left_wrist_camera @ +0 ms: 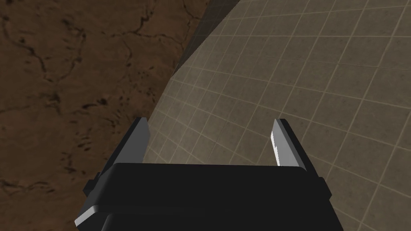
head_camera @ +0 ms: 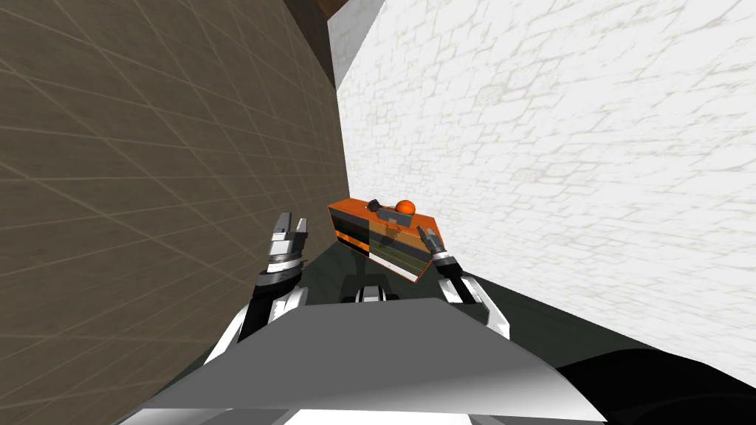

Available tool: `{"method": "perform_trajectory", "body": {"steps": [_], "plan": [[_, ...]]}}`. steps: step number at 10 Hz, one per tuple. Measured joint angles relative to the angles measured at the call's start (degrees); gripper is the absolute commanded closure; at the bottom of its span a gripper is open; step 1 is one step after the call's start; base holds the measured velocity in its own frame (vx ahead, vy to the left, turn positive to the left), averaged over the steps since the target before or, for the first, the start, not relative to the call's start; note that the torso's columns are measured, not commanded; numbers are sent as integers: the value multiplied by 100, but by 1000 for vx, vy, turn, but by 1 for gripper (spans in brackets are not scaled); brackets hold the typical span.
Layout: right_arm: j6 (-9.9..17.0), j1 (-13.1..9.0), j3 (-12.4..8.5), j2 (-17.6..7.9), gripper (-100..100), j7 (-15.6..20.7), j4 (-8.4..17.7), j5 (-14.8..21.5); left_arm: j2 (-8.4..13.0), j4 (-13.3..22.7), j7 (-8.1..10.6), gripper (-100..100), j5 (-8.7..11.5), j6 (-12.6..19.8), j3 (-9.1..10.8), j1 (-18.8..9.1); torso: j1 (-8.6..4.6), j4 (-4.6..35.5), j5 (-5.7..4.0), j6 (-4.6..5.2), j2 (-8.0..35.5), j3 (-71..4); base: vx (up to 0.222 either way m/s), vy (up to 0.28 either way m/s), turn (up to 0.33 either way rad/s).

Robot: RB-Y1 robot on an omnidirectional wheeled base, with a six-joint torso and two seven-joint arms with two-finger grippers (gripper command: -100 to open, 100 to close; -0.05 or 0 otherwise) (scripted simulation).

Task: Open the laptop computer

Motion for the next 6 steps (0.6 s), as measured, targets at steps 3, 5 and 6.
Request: {"method": "perform_trajectory", "body": {"steps": [3, 5, 6], "plan": [[294, -121, -169, -309, -100, 427, 367, 517, -1, 0, 0, 0, 0, 0, -1, 1, 28, -6, 9, -1, -22, -13, 88, 116, -57], [418, -165, -236, -441, -100, 595, 504, 757, 0, 0, 0, 0, 0, 0, 0, 0, 7, -2, 2, 0, -5, -3, 66, 102, -41], [522, -212, -277, -546, -100, 721, 620, 919, 0, 0, 0, 0, 0, 0, 0, 0, 14, -1, 4, -1, -5, -3, 93, 130, -41]]}}
